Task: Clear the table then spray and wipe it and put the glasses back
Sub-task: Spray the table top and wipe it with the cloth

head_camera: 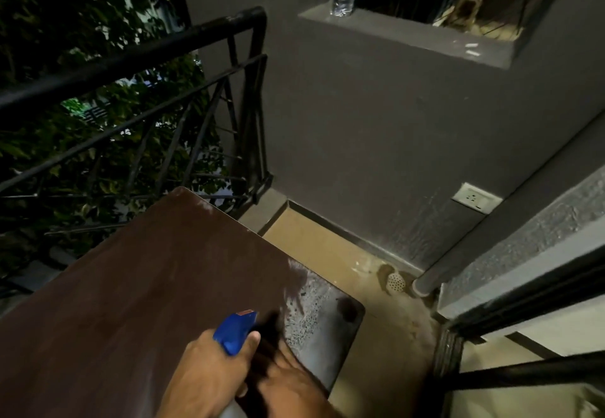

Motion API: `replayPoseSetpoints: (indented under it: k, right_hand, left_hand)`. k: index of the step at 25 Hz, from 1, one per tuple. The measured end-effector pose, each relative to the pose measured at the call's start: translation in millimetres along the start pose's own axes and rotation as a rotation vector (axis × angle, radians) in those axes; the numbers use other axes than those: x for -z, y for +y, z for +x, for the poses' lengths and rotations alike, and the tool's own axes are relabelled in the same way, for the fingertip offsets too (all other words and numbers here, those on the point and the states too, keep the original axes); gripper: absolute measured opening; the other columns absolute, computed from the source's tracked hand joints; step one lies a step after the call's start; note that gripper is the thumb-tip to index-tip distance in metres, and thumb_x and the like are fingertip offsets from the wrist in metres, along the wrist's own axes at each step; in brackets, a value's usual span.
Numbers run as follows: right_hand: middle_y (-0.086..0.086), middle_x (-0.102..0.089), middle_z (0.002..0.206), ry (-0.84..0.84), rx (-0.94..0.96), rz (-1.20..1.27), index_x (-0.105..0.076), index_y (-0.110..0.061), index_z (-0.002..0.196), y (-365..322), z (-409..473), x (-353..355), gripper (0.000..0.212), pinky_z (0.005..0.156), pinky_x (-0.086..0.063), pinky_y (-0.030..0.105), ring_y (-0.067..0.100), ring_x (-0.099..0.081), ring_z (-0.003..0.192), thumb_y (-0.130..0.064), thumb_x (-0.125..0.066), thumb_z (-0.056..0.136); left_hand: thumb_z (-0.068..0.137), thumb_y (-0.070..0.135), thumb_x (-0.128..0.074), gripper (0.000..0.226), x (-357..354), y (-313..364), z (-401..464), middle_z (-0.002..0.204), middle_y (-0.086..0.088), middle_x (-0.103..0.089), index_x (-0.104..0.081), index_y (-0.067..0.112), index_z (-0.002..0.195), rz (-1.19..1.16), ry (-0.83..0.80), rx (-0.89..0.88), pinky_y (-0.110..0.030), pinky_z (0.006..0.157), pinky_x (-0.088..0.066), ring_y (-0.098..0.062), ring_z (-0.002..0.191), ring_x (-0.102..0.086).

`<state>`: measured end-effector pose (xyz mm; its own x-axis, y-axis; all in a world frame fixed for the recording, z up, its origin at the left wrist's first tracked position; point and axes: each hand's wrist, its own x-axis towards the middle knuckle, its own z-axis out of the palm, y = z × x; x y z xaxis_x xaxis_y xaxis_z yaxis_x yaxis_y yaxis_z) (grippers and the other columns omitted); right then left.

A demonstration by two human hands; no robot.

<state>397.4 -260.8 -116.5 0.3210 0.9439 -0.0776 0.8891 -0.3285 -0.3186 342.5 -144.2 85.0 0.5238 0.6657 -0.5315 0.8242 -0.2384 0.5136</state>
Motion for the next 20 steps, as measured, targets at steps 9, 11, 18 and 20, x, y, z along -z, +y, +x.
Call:
replayPoseSetpoints:
  k: [9, 11, 18, 20]
  right_hand:
    - [0.002, -0.022, 0.16, 0.174, -0.41, 0.16, -0.029, -0.024, 0.152, 89, 59, 52, 0.056, 0.118, 0.011, 0.038, 0.023, -0.007, 0.149, -0.017, -0.04, 0.097]
    - [0.004, -0.031, 0.157, 0.184, -0.259, 0.141, -0.039, -0.022, 0.147, 57, 32, 31, 0.055, 0.119, 0.011, 0.039, 0.025, -0.015, 0.148, -0.018, -0.042, 0.093]
    - [-0.002, -0.037, 0.152, -0.069, 0.338, -0.092, -0.051, -0.026, 0.131, 4, -49, -3, 0.043, 0.121, -0.004, 0.046, 0.024, -0.017, 0.148, -0.032, -0.043, 0.089]
    - [0.003, -0.039, 0.151, -0.068, 0.294, -0.09, -0.049, -0.024, 0.135, 39, -16, 11, 0.045, 0.121, -0.001, 0.045, 0.024, -0.018, 0.148, -0.029, -0.041, 0.09]
  left_hand:
    - [0.092, 0.048, -0.063, 0.037, -8, -28, -12, 0.057, 0.001, -0.075, -0.072, 0.013, 0.085, -0.059, 0.029, -0.03, -0.028, 0.064, -0.051, -0.009, 0.059, -0.073]
    - [0.093, 0.048, -0.062, 0.039, -10, -33, -14, 0.054, 0.001, -0.074, -0.072, 0.012, 0.082, -0.069, 0.019, -0.025, -0.028, 0.066, -0.052, -0.01, 0.061, -0.073]
    - [0.094, 0.049, -0.06, 0.041, -12, -37, -22, 0.056, 0.003, -0.075, -0.073, 0.013, 0.079, -0.052, -0.01, -0.045, -0.025, 0.059, -0.048, -0.009, 0.063, -0.071]
    - [0.094, 0.05, -0.06, 0.041, -10, -38, -23, 0.056, 0.003, -0.075, -0.073, 0.013, 0.079, -0.056, -0.005, -0.026, -0.025, 0.061, -0.049, -0.009, 0.062, -0.072]
